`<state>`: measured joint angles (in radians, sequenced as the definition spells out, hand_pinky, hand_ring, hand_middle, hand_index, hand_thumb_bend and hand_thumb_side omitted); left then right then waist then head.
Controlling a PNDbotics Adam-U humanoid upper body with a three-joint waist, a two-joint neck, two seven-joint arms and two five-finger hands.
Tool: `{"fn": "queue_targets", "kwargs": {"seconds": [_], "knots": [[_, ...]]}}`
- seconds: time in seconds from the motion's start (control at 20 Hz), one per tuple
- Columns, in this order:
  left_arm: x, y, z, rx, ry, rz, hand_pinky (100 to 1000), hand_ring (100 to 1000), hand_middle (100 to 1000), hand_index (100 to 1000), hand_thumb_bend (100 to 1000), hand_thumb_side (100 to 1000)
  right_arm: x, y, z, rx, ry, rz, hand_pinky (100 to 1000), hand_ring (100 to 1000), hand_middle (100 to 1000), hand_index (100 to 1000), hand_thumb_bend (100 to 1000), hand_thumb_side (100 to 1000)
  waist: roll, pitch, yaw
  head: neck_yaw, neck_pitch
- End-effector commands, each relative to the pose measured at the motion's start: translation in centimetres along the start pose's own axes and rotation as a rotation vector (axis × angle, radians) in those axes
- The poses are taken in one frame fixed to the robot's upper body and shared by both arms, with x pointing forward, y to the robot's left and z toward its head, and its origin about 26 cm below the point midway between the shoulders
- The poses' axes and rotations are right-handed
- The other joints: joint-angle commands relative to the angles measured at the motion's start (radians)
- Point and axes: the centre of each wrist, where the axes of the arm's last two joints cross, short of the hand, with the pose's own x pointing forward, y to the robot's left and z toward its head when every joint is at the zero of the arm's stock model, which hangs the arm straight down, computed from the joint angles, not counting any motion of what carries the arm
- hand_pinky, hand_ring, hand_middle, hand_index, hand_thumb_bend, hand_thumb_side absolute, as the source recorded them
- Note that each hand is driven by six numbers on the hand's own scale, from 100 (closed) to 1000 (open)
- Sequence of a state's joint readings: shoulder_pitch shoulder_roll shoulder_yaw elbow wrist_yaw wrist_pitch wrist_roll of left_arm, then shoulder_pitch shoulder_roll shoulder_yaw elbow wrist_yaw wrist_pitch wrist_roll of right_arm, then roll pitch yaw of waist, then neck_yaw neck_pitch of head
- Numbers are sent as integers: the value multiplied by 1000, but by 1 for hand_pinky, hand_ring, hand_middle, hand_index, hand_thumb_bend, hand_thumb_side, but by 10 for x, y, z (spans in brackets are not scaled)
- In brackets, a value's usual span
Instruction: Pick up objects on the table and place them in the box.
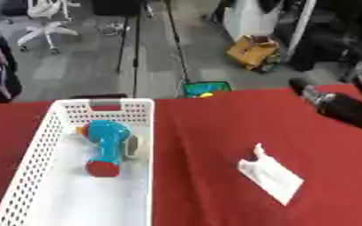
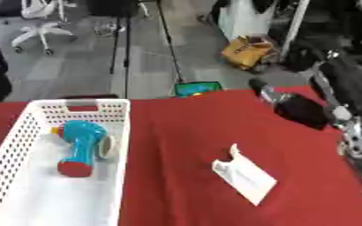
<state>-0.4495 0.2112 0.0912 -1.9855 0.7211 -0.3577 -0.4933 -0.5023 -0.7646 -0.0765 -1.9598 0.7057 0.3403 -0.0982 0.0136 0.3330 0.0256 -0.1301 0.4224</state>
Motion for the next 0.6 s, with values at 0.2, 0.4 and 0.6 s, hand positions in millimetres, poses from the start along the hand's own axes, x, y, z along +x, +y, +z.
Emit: {"fn": "queue_targets", "kwargs": {"seconds": [0.2, 0.4, 0.6], "knots": [[5, 1, -4, 14, -25, -19, 891, 865, 913, 941, 100, 958, -9, -42, -13, -484, -236, -119, 1000, 1000, 903, 982, 296, 1000, 15, -56, -20, 22, 45], [3, -1, -7, 47, -61, -16, 895, 881, 920, 958, 100, 954, -11, -37, -8, -581, -347, -238, 1000, 993, 934, 980, 100, 1000, 44, -112, -9, 72, 154], [2, -2, -12, 64, -107, -30, 910, 902, 936, 983, 100, 953, -15, -34, -4, -645, -417, -269, 1000, 982, 941, 977, 100, 1000, 77, -160, 15, 132, 250]]}}
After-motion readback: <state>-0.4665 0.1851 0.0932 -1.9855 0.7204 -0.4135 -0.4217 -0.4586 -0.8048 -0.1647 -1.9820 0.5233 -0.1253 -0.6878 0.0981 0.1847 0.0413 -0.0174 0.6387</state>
